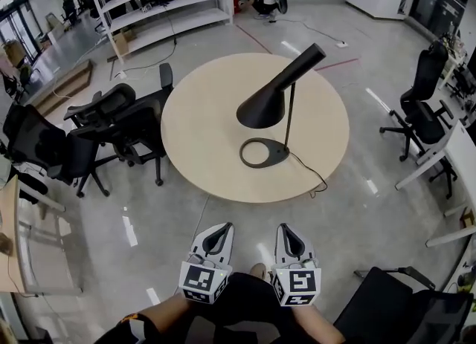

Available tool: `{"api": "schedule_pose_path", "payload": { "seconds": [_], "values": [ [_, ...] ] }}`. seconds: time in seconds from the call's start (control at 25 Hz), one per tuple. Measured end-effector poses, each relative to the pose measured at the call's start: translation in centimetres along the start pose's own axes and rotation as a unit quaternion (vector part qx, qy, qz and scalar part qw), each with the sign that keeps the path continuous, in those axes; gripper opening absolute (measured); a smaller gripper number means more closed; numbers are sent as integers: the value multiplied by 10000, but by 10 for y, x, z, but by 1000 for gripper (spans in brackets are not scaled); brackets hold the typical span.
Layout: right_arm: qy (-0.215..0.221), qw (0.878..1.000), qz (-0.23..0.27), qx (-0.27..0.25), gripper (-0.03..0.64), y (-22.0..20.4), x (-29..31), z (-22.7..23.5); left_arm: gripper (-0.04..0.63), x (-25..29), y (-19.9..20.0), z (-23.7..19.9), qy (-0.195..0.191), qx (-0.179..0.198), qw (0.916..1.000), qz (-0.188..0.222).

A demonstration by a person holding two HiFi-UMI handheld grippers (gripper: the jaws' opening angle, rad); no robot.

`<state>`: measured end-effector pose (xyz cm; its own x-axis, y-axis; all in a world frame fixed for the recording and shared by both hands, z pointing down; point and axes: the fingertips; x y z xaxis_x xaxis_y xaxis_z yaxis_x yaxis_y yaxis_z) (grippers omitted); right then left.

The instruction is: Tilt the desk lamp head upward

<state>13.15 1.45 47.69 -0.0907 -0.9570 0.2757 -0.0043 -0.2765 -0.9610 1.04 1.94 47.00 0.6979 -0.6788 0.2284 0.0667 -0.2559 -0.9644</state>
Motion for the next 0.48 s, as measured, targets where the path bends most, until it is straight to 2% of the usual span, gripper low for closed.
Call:
{"api": "schedule_pose_path", "payload": {
  "seconds": [0.2, 0.48],
  "values": [
    [-132, 9997, 39, 191, 9, 2, 16, 40, 48, 28, 6, 1, 62, 33, 9999, -107],
    [-195, 9996, -20, 201, 10, 3, 35, 57, 48, 59, 10, -13, 30, -60, 9999, -152]
  ]
}}
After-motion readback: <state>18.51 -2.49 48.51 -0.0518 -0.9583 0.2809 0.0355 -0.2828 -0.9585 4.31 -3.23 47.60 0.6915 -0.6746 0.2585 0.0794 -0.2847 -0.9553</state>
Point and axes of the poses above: the fingertips, and each gripper's own axes: x forward along the fingers, z to its right, y out of its top, and after that the axes turned 15 degrees about -y, right-handed
